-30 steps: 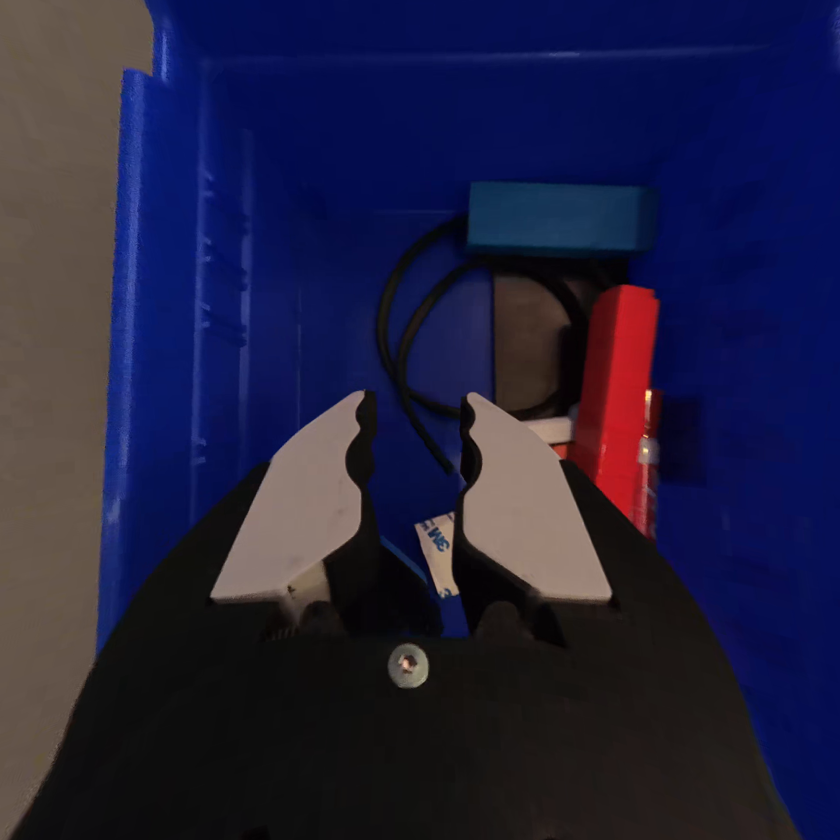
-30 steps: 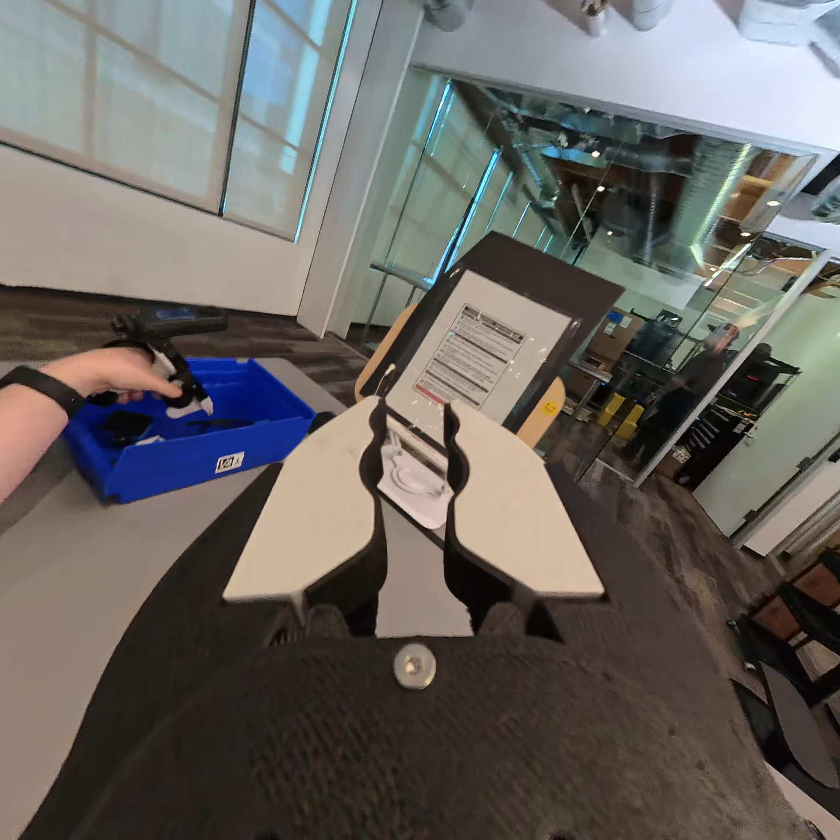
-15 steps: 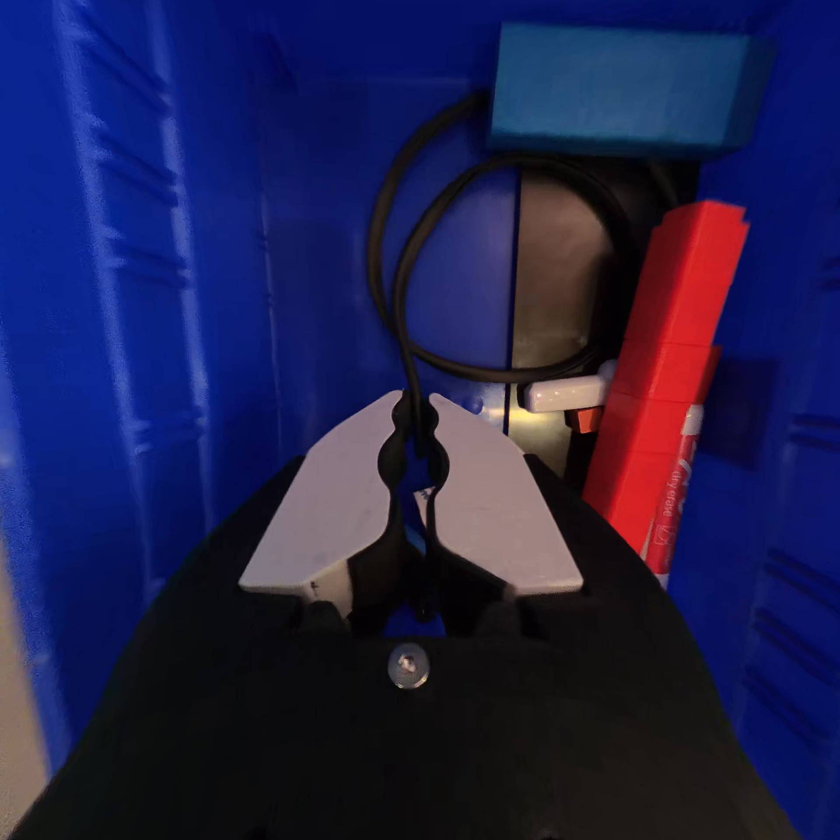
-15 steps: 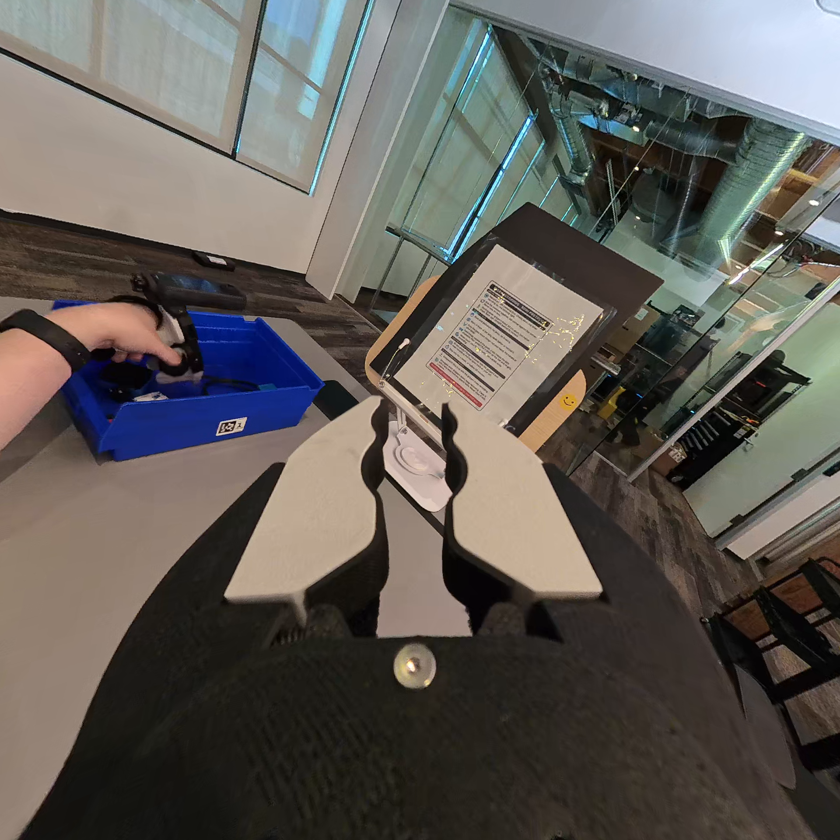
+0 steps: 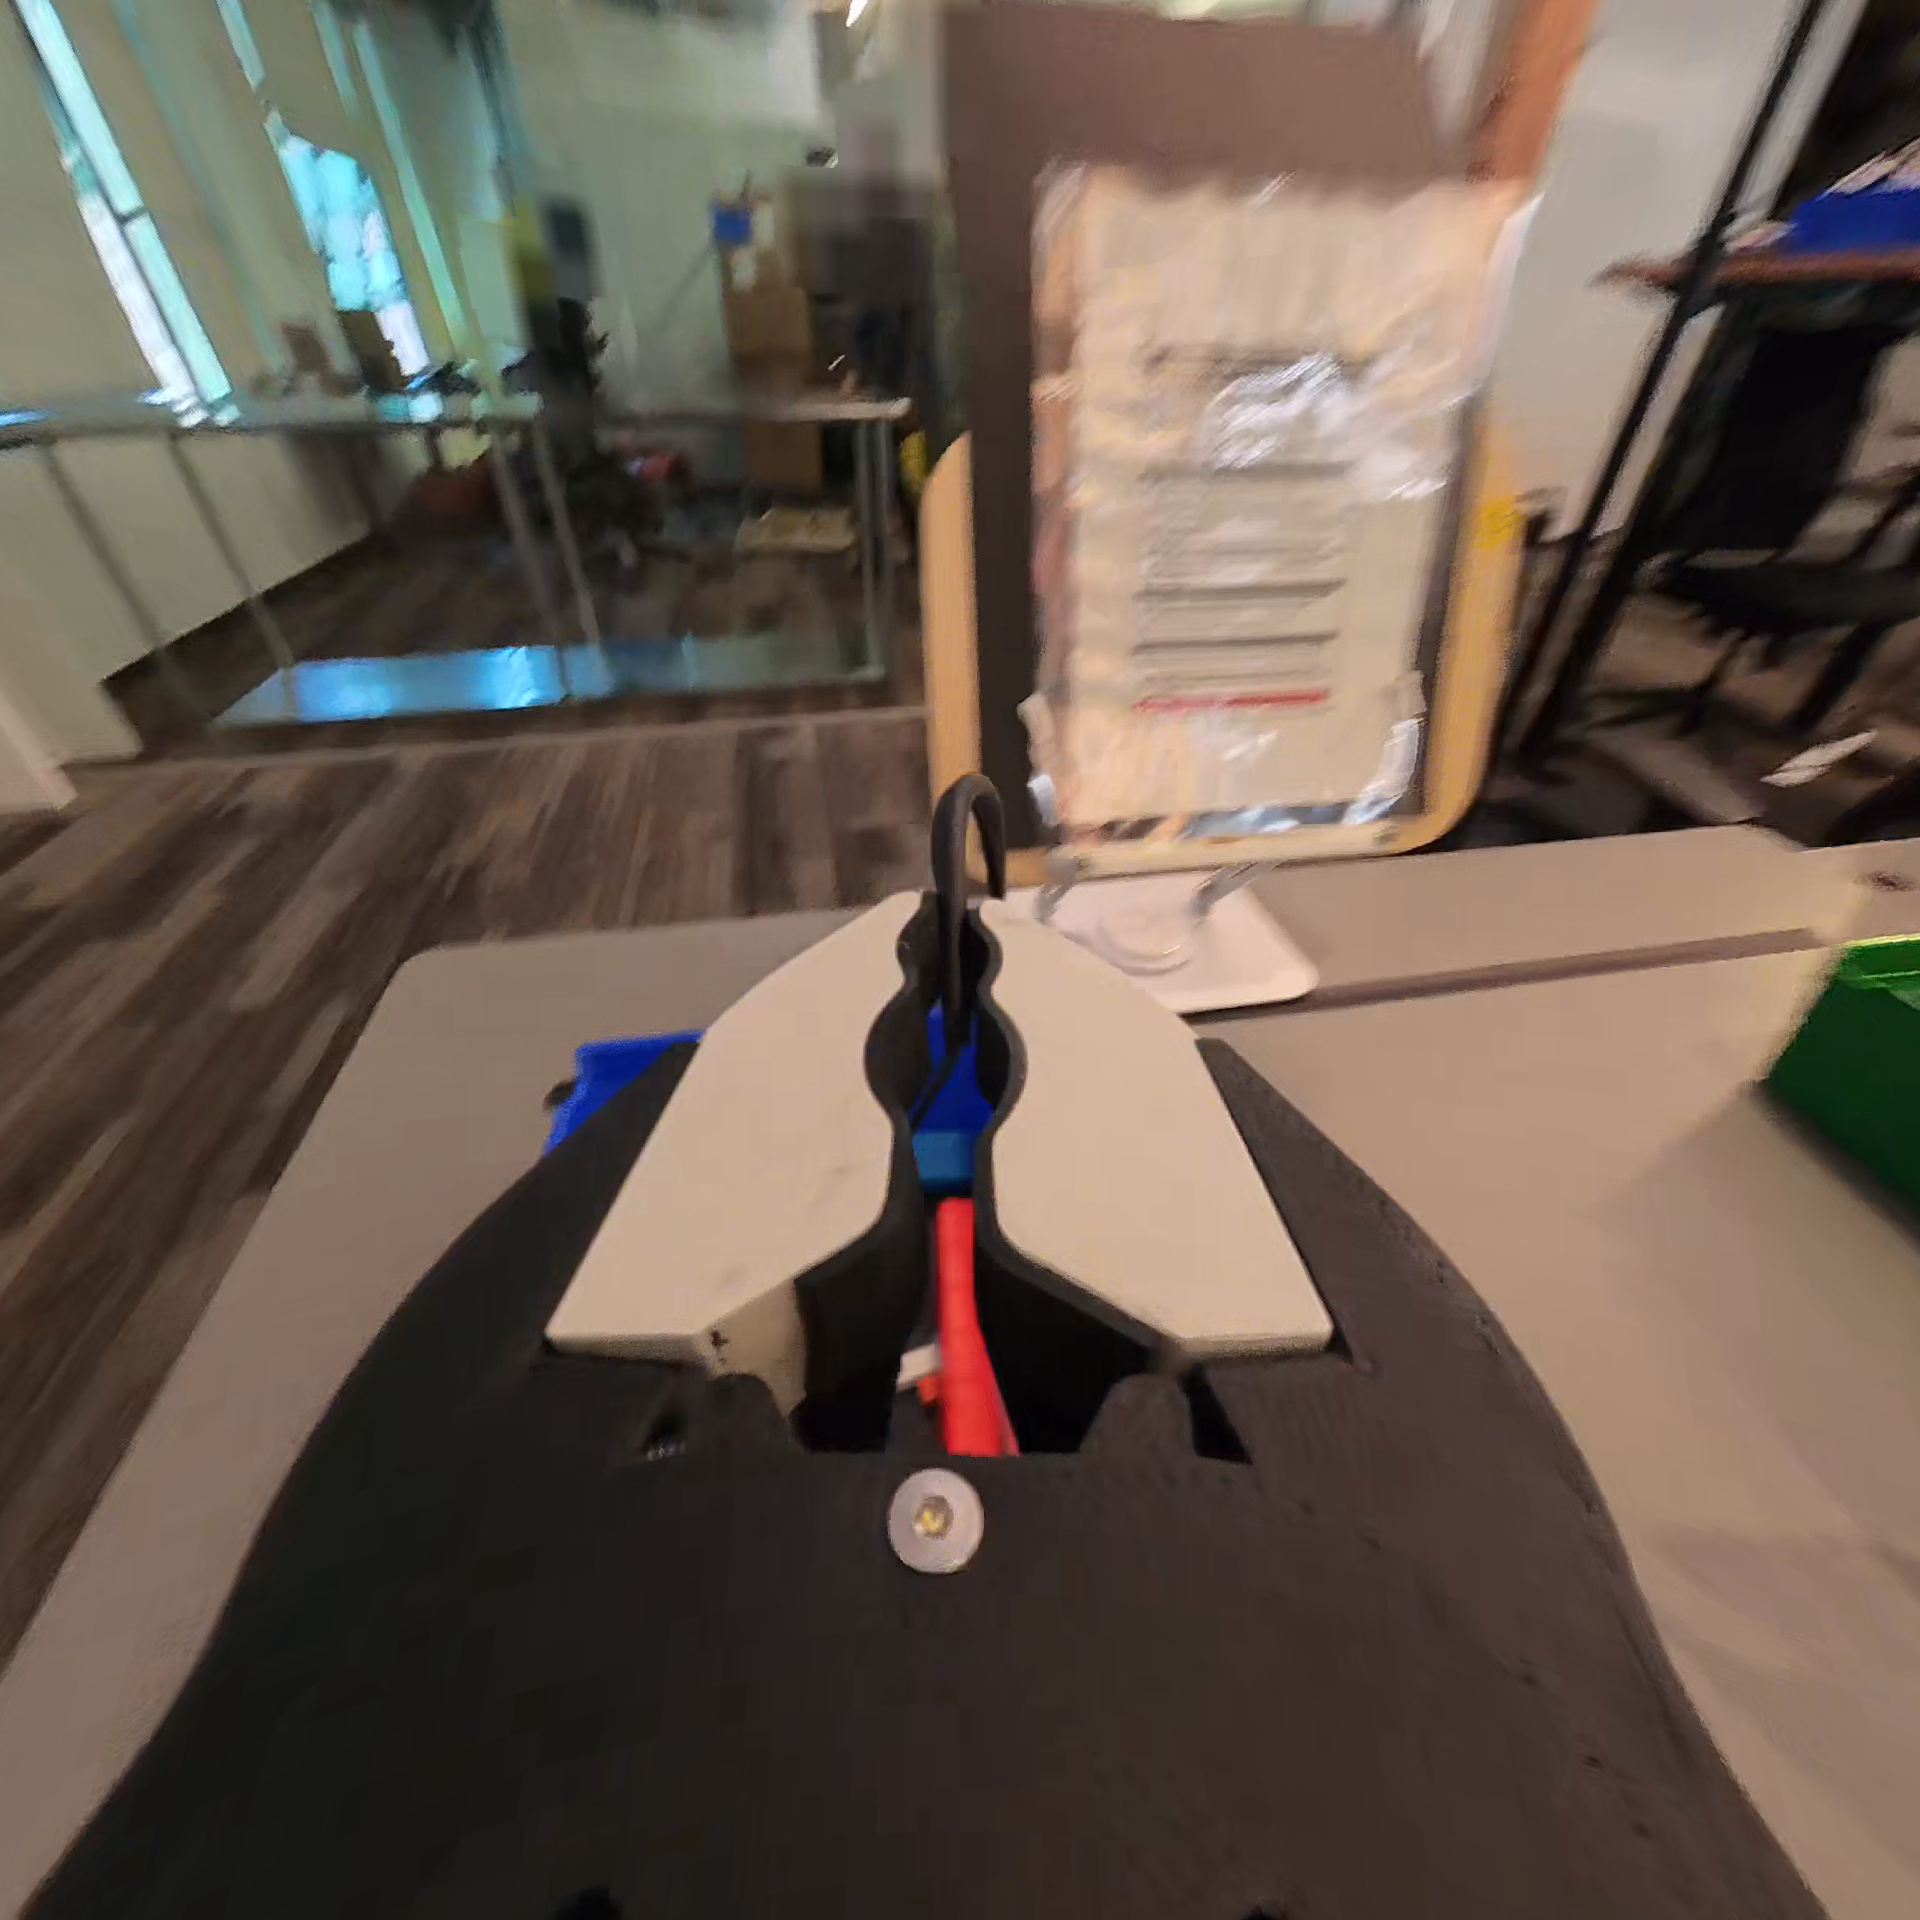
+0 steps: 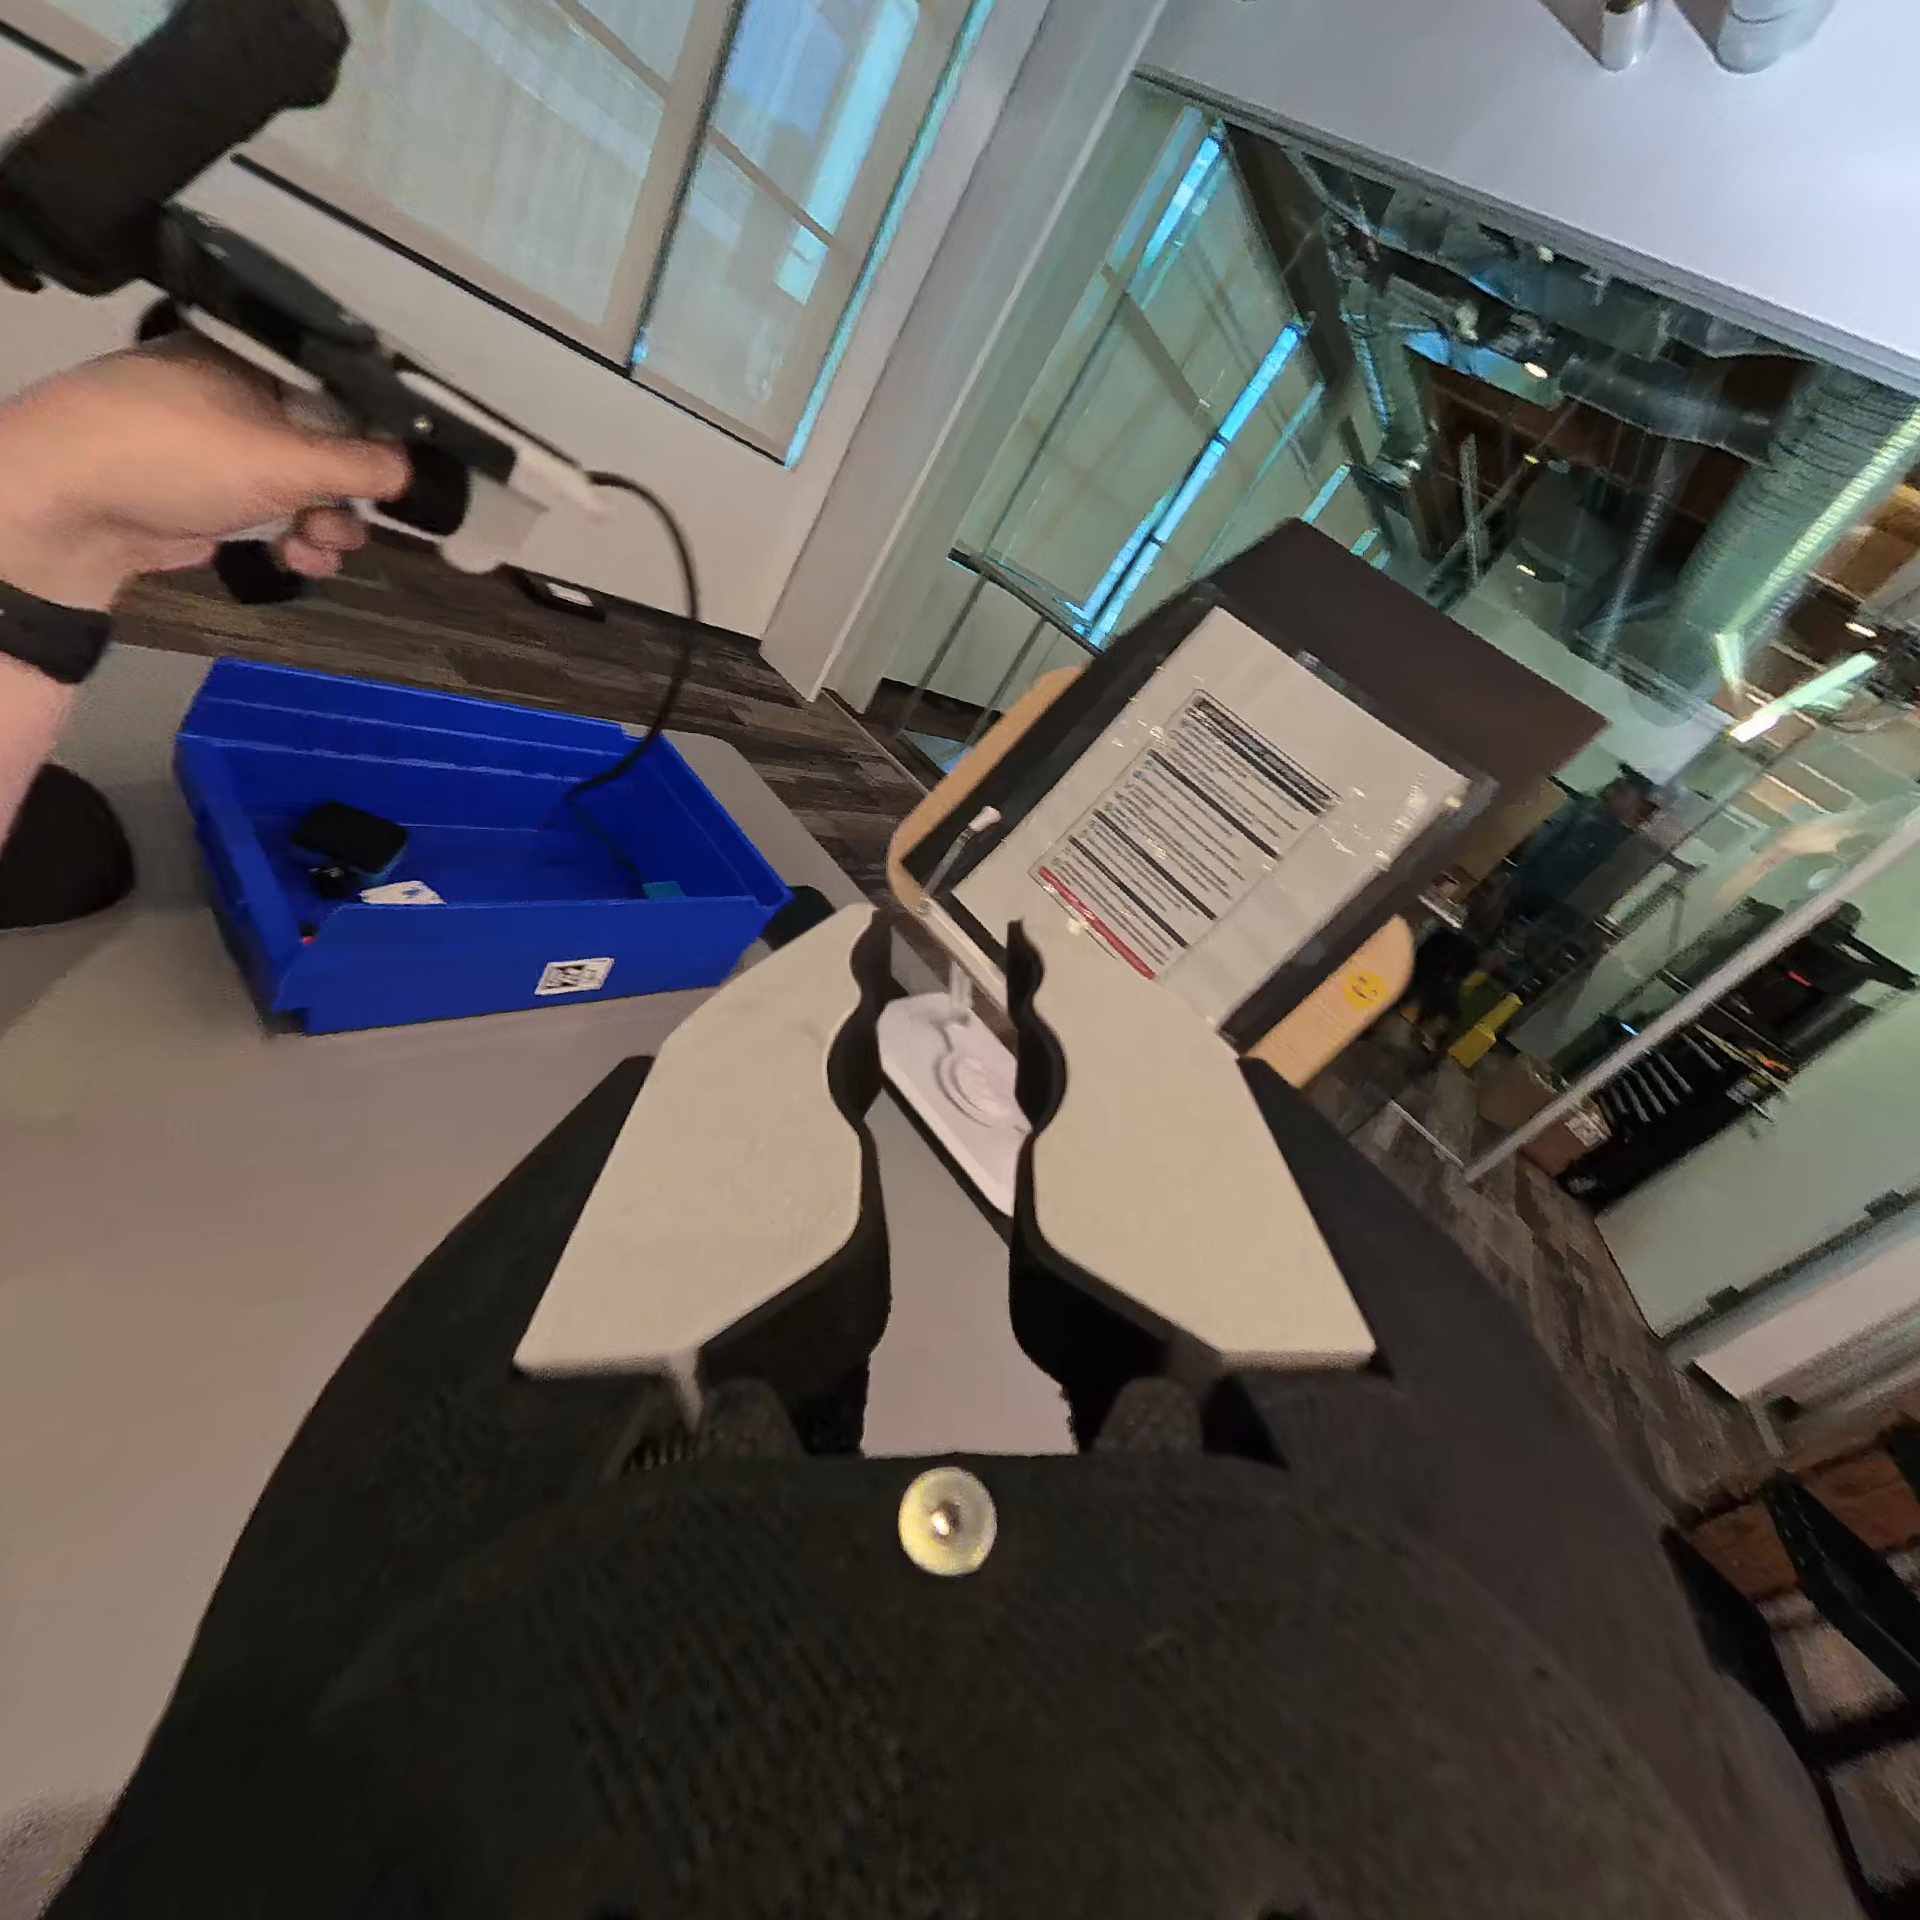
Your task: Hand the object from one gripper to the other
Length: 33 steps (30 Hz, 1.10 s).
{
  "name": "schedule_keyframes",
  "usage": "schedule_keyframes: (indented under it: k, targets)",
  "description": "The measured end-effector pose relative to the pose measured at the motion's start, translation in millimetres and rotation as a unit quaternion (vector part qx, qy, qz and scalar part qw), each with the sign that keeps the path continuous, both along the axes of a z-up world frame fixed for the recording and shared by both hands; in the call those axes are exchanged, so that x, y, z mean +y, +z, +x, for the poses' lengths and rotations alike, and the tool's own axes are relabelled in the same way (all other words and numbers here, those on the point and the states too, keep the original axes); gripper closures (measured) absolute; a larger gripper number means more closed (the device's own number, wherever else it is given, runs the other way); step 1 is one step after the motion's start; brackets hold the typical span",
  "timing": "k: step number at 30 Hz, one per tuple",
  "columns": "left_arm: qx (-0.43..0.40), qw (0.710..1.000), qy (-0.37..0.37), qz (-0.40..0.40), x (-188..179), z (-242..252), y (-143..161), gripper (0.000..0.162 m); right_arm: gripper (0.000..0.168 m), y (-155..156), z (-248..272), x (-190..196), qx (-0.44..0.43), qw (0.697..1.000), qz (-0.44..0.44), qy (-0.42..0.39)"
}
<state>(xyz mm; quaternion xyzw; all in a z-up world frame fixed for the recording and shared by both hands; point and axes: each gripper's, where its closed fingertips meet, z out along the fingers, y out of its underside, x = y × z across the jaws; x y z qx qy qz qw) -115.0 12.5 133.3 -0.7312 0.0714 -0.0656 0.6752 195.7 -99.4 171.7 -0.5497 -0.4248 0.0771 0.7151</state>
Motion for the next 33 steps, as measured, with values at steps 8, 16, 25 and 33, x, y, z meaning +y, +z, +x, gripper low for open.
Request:
schedule_keyframes:
  k: [8,16,25,33]
  targets:
    - [0.004,0.988,-0.128,0.083,-49,81,46,0.160,0.117,-65,-114,11,-0.019,0.987,-0.045,0.154]
    - [-0.007,0.966,-0.229,0.117,-82,133,61,0.159,0.103,-139,-170,34,0.002,0.963,-0.179,0.203]
    - [-0.027,0.939,-0.308,0.147,-120,160,75,0.159,0.100,-139,-187,49,0.154,0.943,-0.211,0.208]
    - [-0.029,0.930,-0.330,0.162,-140,160,82,0.160,0.101,-171,-217,59,0.126,0.950,-0.220,0.181]
